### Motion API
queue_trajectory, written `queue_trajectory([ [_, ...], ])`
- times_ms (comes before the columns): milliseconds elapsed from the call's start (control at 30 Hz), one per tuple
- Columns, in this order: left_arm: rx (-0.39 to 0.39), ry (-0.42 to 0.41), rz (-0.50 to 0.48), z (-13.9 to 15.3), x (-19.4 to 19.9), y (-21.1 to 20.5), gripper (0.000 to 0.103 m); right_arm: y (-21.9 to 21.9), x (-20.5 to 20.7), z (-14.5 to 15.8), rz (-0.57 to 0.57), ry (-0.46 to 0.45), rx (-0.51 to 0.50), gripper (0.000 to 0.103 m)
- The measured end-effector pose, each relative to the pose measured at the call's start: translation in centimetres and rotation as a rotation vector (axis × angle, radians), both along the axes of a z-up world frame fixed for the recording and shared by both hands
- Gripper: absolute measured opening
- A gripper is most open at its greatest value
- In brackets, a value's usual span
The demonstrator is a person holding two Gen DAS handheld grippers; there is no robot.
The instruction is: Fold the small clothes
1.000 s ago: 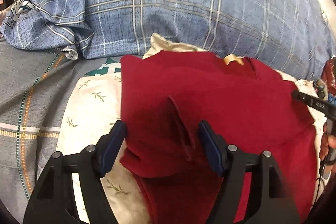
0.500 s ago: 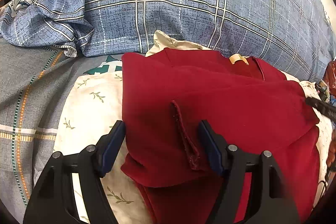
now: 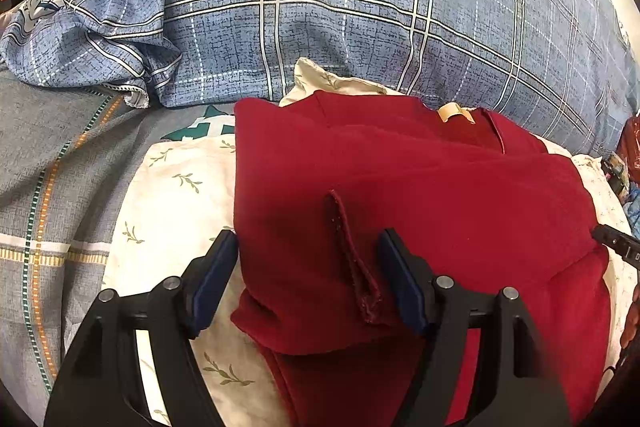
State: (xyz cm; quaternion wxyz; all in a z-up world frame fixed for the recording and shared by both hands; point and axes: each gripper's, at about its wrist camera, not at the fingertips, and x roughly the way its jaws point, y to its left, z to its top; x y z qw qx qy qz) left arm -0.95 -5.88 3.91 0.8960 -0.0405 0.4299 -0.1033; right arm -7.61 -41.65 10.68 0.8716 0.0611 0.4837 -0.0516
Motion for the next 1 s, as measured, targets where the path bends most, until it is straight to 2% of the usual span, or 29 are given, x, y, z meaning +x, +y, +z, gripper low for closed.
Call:
queue_trajectory([
  [100, -0.014, 0.003, 0.005, 0.2, -0.2, 0.2, 0.073, -0.3, 0.2, 0.3, -0.013, -0.024, 0.014, 0.063],
  [167, -0.019, 0.007, 0.007, 0.4, -0.5, 0.3, 0.073, -0.4, 0.9, -0.6, -0.009, 0.001, 0.034, 0.059],
  [200, -0.021, 0.008, 0.007, 0.4, -0.7, 0.4, 0.073, -0.4, 1.3, -1.3, -0.003, 0.03, 0.036, 0.052],
  [233, -0.023, 0.01, 0.007, 0.6, -1.0, 0.5, 0.073, -0.5, 1.5, -2.0, -0.004, 0.049, 0.035, 0.051],
  [300, -0.026, 0.008, 0.007, 0.9, -1.6, 0.6, 0.073, -0.4, 1.3, -2.3, -0.017, 0.032, 0.029, 0.05],
  [367, -0.026, 0.005, 0.005, 1.3, -2.3, 0.6, 0.073, 0.5, 0.8, -1.7, -0.007, 0.018, -0.018, 0.053],
  [567, -0.036, 0.001, -0.005, 2.3, -4.5, 0.5, 0.073, 2.5, -1.8, 0.8, 0.015, -0.026, -0.129, 0.053],
  [1000, -0.051, 0.039, -0.019, 1.9, -11.0, 1.2, 0.073, 5.1, -6.6, 2.5, 0.072, -0.051, -0.18, 0.058],
])
